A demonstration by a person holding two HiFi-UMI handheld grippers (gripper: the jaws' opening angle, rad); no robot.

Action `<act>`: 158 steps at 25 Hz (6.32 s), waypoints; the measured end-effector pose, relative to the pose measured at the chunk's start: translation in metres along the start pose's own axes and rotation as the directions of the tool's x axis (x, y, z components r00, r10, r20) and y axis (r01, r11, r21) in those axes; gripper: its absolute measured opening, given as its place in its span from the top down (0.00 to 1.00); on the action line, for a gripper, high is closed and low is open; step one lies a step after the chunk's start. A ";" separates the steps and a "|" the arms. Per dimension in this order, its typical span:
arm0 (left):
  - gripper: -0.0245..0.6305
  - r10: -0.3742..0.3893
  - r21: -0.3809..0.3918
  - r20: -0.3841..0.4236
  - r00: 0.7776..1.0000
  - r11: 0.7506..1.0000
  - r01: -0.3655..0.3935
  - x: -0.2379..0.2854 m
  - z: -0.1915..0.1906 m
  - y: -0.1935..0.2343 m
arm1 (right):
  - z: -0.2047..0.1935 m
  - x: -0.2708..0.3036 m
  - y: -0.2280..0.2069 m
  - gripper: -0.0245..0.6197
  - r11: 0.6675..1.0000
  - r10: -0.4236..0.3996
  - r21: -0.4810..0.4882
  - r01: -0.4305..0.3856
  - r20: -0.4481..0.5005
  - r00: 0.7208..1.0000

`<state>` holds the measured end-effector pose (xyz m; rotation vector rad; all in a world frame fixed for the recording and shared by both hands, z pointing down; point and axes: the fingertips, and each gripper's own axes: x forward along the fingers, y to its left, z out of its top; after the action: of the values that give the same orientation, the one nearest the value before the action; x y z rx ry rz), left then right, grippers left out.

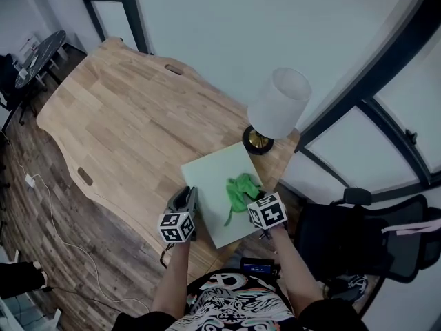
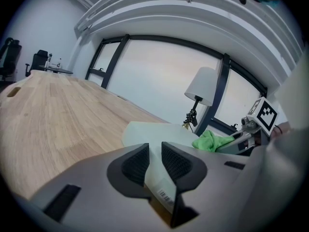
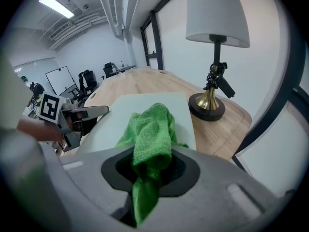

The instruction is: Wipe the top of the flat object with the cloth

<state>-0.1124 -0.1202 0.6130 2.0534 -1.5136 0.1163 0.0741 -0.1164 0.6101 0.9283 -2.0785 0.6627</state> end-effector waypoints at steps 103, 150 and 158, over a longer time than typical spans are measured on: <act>0.93 -0.010 0.201 0.001 1.000 0.979 0.010 -0.026 0.066 -0.064 | -0.002 -0.040 0.068 0.84 0.997 0.063 0.038 -0.069 0.148 0.987; 0.94 0.038 0.214 0.325 0.945 0.971 -0.112 -0.244 0.058 -0.199 | -0.036 -0.260 0.110 0.85 0.989 -0.131 0.028 0.146 0.624 0.771; 0.94 0.035 0.240 0.322 0.946 0.964 -0.118 -0.250 0.052 -0.203 | -0.048 -0.266 0.118 0.85 0.982 -0.146 -0.007 0.189 0.606 0.782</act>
<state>-0.0321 0.1044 0.3907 2.3017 -1.8578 0.0136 0.1224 0.0928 0.4081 1.4057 -2.5033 0.1988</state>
